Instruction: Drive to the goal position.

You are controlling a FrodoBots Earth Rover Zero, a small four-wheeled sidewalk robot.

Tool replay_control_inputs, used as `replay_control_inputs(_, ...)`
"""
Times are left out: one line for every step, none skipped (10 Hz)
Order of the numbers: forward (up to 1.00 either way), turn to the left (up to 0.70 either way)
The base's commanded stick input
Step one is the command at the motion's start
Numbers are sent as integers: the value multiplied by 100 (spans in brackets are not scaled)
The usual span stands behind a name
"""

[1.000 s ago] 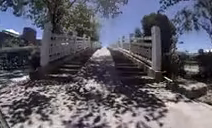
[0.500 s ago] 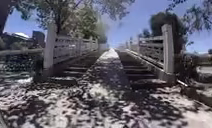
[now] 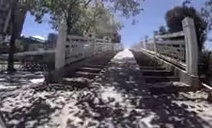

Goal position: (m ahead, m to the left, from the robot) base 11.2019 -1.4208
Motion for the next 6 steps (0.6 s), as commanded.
replay_control_inputs(45, 0)
replay_control_inputs(45, 0)
replay_control_inputs(45, 0)
replay_control_inputs(45, -7)
replay_control_inputs(45, -27)
replay_control_inputs(45, -27)
